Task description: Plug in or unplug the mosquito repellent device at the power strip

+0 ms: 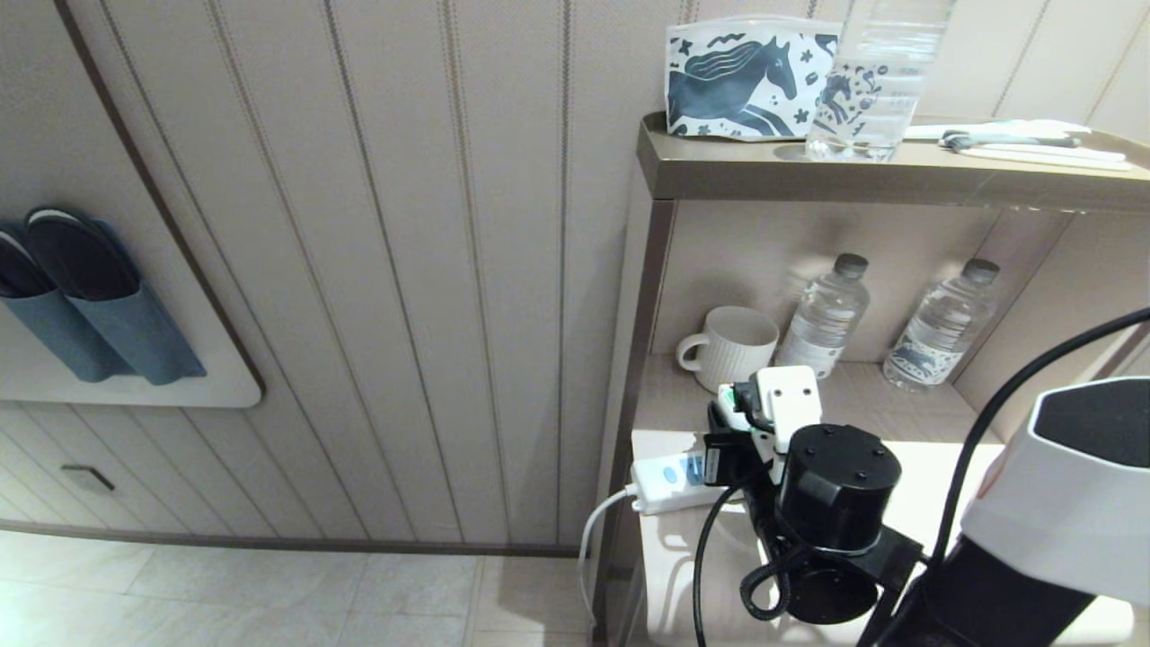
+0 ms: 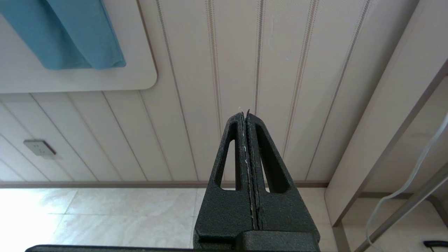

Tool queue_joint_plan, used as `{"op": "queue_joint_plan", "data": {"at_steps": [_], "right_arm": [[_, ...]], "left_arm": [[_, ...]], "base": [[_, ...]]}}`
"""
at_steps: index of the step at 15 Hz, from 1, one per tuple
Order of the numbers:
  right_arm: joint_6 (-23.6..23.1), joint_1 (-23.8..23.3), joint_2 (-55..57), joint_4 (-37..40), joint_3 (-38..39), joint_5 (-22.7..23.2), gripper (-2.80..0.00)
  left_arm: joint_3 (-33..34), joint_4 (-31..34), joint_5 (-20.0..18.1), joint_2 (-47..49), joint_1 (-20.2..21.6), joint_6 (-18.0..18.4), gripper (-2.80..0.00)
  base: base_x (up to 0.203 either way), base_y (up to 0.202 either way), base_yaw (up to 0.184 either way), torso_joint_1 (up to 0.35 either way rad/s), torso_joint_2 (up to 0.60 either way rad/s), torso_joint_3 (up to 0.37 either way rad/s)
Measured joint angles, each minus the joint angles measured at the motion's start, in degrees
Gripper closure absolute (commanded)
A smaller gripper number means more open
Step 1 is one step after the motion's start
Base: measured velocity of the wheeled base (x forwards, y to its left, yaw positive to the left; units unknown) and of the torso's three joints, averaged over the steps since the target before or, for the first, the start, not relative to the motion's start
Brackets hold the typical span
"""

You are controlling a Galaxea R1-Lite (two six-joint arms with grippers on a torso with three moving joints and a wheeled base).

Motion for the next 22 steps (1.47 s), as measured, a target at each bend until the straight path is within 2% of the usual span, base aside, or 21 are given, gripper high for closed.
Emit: {"op": "queue_joint_plan", "data": {"at_steps": [1,18,19,22], "right_arm": [[-0.07,0.16,0.01,0.00,0.03,-0.04,-2.80],[-1.02,0.24,0.06,0.00,-0.18,-0.04,-2.80],[-2.40,0.22,-1.16,0.02,0.15,0.00,0.00],[-6.83,0.18,-9.59,0.26,2.57,0.55,0.00]], "left_arm": [[0.00,-0.02,0.00,0.00,0.00,0.02,0.00],[0.00,-0.02,-0.02,0.00,0.05,0.02,0.00],[0.00,-0.02,-0.02,0.00,0.00,0.02,0.00],[0.00,0.00,-0.02,0.00,0.00,0.00,0.00]], "base": [[0.000,0.000,0.000,0.000,0.00,0.000],[0.000,0.000,0.000,0.000,0.00,0.000],[0.000,0.000,0.000,0.000,0.00,0.000],[0.000,0.000,0.000,0.000,0.00,0.000]]}}
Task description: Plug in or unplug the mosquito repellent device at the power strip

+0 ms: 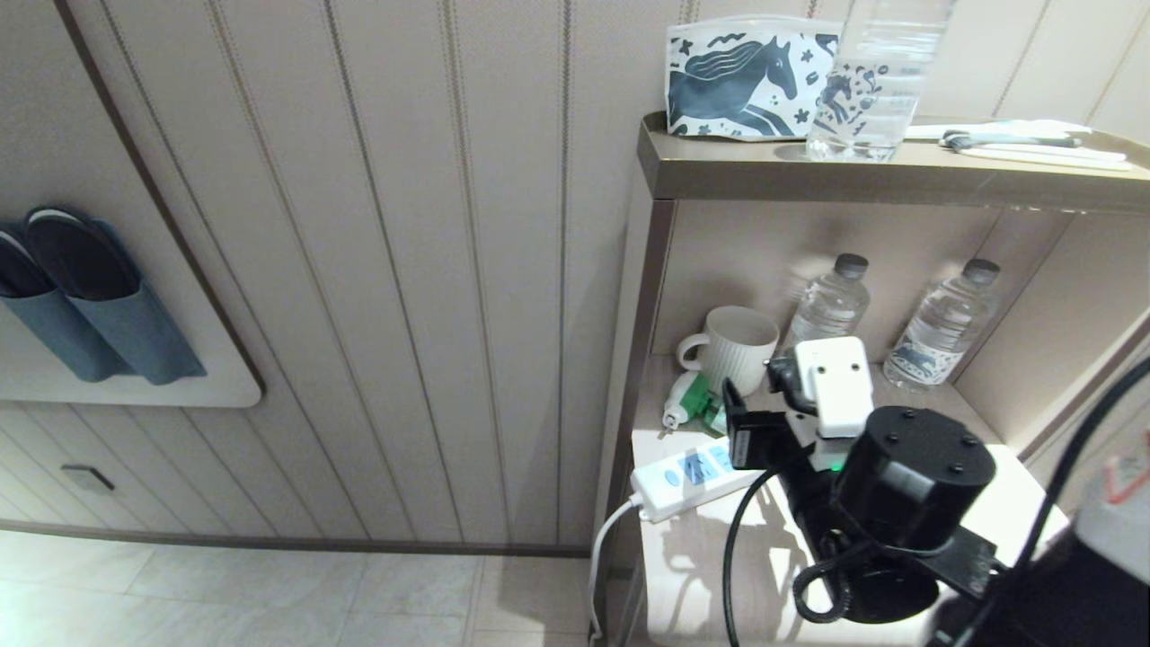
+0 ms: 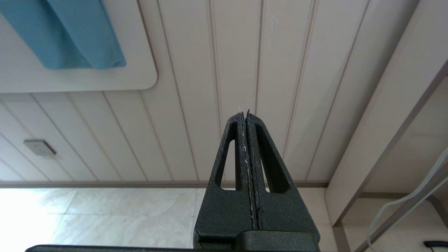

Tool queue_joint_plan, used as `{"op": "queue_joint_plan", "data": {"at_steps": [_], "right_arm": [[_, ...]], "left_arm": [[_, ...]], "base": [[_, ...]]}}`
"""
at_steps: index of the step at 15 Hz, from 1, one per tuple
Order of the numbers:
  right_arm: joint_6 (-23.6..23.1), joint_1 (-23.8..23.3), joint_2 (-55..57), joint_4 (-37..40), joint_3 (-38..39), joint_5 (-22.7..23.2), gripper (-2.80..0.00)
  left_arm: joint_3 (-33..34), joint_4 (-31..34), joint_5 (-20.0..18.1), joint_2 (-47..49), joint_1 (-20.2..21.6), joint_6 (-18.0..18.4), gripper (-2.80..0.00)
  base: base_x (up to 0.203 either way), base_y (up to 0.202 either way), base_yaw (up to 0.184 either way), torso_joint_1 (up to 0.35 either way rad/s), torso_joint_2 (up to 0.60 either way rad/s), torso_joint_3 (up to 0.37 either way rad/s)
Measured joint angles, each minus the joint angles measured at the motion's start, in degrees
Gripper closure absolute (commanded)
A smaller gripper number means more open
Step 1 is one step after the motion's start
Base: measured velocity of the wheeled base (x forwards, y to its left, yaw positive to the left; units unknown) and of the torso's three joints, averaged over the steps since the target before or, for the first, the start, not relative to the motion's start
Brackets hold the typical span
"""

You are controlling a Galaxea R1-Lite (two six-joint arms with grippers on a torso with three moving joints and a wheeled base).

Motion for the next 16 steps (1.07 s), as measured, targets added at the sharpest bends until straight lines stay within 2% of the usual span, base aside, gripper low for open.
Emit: {"op": "queue_joint_plan", "data": {"at_steps": [2,5,9,12,16], "right_arm": [[-2.27,-0.21,-5.75,3.61,2.43,0.79,0.00],[-2.40,-1.73,-15.89,14.52,4.74,3.29,0.00],[-2.16,-5.72,-34.38,36.10,7.22,7.21,0.00],[-1.85,-10.90,-50.64,52.46,9.89,10.49,0.00],[1.71,-20.89,-73.98,73.60,16.78,20.11,0.00]], "left_arm": [[0.00,-0.01,0.00,0.00,0.05,0.02,0.00],[0.00,0.00,0.02,0.00,0.05,0.02,0.00],[0.00,0.00,0.02,0.00,0.05,0.02,0.00],[0.00,0.00,0.02,0.00,0.02,0.00,0.00],[0.00,0.00,0.03,0.00,0.05,0.02,0.00]], "base": [[0.000,0.000,0.000,0.000,0.00,0.000],[0.000,0.000,0.000,0.000,0.00,0.000],[0.000,0.000,0.000,0.000,0.00,0.000],[0.000,0.000,0.000,0.000,0.00,0.000],[0.000,0.000,0.000,0.000,0.00,0.000]]}}
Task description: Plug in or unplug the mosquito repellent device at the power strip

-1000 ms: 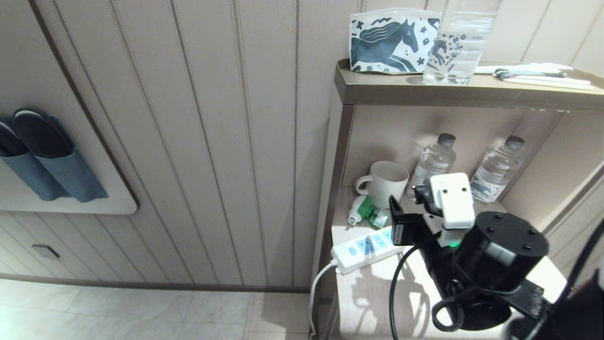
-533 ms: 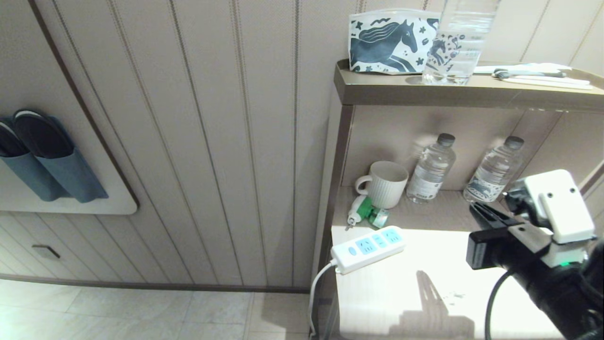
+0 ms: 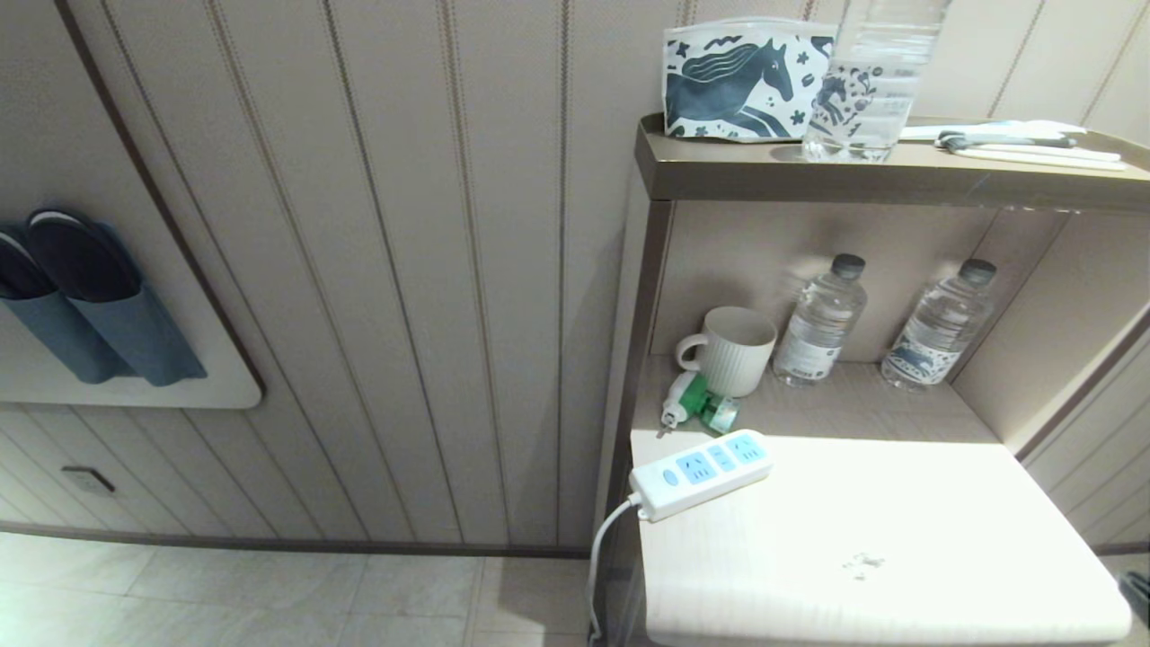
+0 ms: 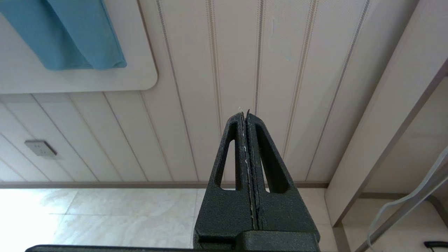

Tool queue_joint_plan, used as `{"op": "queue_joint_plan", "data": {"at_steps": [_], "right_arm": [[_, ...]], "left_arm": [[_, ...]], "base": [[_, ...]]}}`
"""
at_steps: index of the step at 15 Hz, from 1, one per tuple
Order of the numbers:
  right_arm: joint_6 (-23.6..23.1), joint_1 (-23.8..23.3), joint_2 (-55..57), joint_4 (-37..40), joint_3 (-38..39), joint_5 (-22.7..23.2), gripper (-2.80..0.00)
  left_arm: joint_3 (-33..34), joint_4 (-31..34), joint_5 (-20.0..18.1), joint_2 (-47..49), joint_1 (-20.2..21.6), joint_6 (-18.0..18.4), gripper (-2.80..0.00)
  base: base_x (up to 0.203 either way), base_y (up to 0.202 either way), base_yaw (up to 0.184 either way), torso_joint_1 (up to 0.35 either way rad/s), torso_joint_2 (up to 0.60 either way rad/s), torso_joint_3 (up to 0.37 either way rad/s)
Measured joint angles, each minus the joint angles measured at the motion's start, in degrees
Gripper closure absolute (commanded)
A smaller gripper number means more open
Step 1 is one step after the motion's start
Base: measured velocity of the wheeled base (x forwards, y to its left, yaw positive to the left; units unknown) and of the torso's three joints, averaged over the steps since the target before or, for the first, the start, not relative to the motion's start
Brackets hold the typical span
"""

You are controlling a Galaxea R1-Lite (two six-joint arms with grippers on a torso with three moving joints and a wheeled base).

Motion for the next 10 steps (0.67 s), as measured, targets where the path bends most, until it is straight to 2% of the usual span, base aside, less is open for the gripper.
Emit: {"op": "queue_joint_plan", "data": {"at_steps": [3,5,7,10], "right_arm": [[7.61,-8.29,-10.76,9.12,5.15,8.87,0.00],[7.73,-12.74,-14.21,9.55,6.37,14.44,0.00],[5.90,-15.19,-18.41,10.49,7.31,21.38,0.00],[3.89,-16.98,-23.99,13.56,7.94,24.18,0.00]], "left_arm": [[0.00,0.00,0.00,0.00,-0.02,0.01,0.00],[0.00,0.00,-0.02,0.00,-0.05,0.00,0.00],[0.00,0.00,0.00,0.00,-0.05,0.01,0.00],[0.00,0.00,-0.03,0.00,-0.05,-0.02,0.00]], "base": [[0.000,0.000,0.000,0.000,0.00,0.000],[0.000,0.000,0.000,0.000,0.00,0.000],[0.000,0.000,0.000,0.000,0.00,0.000],[0.000,0.000,0.000,0.000,0.00,0.000]]}}
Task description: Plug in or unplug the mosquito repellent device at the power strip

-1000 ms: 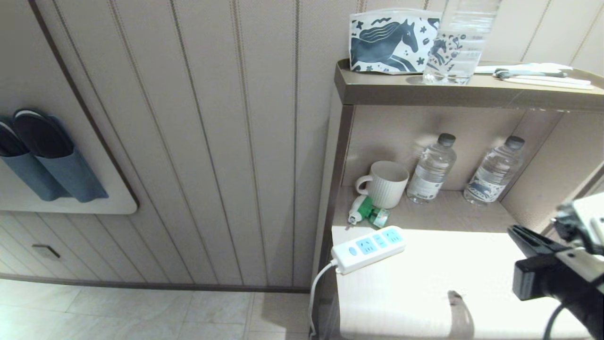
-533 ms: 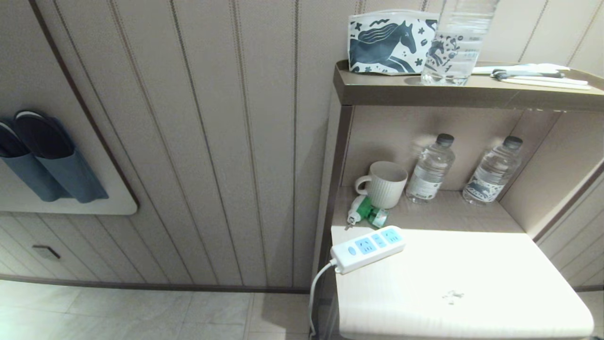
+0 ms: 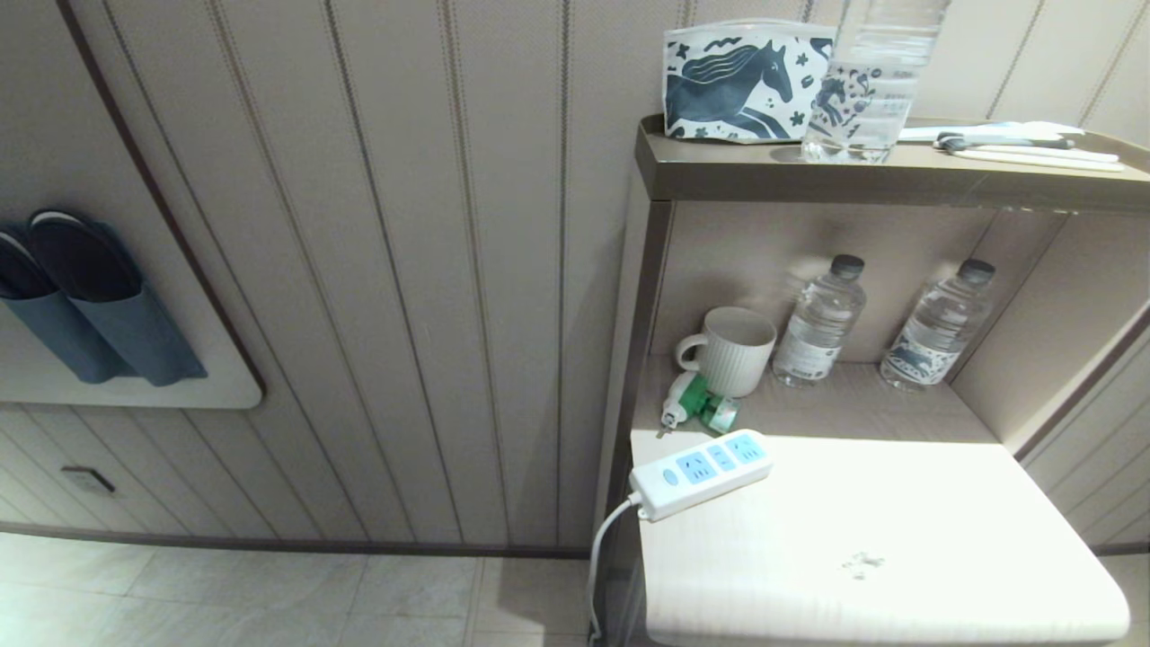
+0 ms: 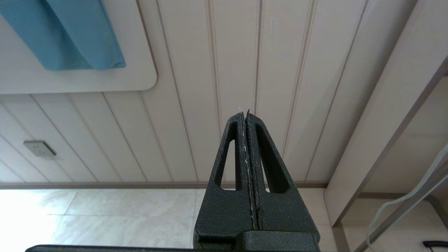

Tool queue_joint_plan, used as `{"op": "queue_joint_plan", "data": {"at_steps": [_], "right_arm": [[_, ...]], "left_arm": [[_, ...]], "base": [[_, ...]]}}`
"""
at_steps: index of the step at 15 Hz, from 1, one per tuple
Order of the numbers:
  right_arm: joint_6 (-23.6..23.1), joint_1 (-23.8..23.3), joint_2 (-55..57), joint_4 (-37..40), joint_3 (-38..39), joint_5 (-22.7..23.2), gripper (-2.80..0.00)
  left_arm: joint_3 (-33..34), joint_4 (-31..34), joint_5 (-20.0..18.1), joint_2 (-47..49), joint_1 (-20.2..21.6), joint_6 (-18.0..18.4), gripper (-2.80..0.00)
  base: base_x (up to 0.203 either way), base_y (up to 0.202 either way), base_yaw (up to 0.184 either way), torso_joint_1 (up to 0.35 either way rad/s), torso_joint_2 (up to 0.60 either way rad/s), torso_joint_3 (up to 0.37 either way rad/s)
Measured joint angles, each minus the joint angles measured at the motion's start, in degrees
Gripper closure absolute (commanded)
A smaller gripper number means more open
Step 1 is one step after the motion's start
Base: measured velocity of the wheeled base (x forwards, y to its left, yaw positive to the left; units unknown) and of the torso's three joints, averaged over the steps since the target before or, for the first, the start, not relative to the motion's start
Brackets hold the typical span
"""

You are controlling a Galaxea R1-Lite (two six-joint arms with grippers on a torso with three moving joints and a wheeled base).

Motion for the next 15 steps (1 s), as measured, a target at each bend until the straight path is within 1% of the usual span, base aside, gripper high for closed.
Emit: {"op": "queue_joint_plan", "data": {"at_steps": [4,6,9,10,15], "right_arm": [[2.01,-0.41,-5.45,0.50,0.13,-0.49,0.00],[4.01,-0.47,-6.50,0.58,0.16,-0.82,0.00],[4.62,-0.45,-7.13,0.63,0.16,-1.05,0.00],[5.50,-0.49,-7.21,0.64,0.16,-1.54,0.00],[5.74,-0.55,-7.28,0.64,0.16,-1.62,0.00]], "left_arm": [[0.00,0.00,0.02,0.00,0.05,0.01,0.00],[0.00,0.00,0.02,0.00,0.02,0.02,0.00],[0.00,0.00,0.00,0.00,0.02,0.02,0.00],[0.00,0.00,0.00,0.02,0.02,0.02,0.00],[0.00,-0.02,0.00,0.05,0.00,0.00,0.00]], "base": [[0.000,0.000,0.000,0.000,0.00,0.000],[0.000,0.000,0.000,0.000,0.00,0.000],[0.000,0.000,0.000,0.000,0.00,0.000],[0.000,0.000,0.000,0.000,0.00,0.000],[0.000,0.000,0.000,0.000,0.00,0.000]]}}
